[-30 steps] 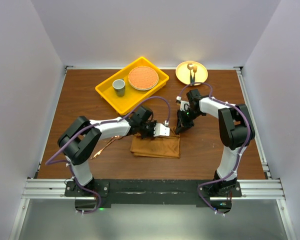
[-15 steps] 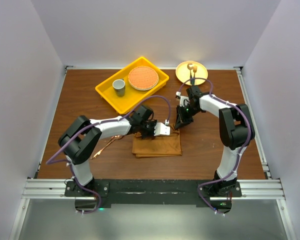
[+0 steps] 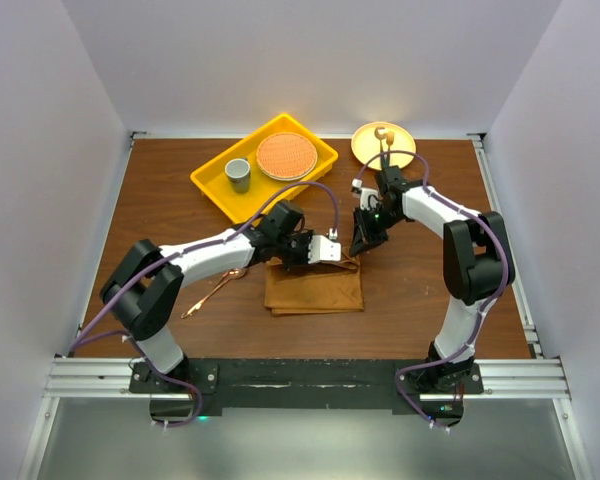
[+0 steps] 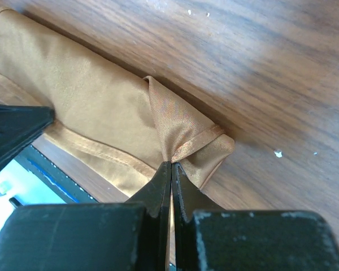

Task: Fold the napkin into a case and place the utensils inside
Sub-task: Smooth out the 2/3-rectangle-folded napkin at the center of the board.

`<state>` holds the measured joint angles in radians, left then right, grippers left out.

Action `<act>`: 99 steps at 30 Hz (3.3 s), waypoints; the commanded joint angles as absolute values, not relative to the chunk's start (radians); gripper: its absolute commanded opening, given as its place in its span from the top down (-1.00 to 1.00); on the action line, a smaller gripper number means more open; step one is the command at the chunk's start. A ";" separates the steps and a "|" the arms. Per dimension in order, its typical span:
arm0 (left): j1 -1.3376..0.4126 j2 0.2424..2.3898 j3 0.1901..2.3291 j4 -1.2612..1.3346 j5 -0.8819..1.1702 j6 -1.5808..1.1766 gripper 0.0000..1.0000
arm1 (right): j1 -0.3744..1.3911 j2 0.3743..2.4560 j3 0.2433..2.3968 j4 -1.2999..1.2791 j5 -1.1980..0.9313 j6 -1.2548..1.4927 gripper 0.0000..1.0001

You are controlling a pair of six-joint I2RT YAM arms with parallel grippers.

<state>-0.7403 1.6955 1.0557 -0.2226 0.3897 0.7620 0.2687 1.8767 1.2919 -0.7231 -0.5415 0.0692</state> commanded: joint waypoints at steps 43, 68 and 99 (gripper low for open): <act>-0.629 1.738 0.991 -0.186 0.410 0.264 0.90 | 0.298 1.982 1.173 -0.644 -0.402 0.052 1.00; -0.491 1.482 0.832 0.403 0.695 -0.516 -1.00 | 0.273 1.994 1.272 -0.699 -0.336 -0.072 1.00; -0.430 1.899 0.500 0.897 0.626 -0.959 -1.00 | 0.275 1.957 1.233 -0.716 -0.333 -0.107 1.00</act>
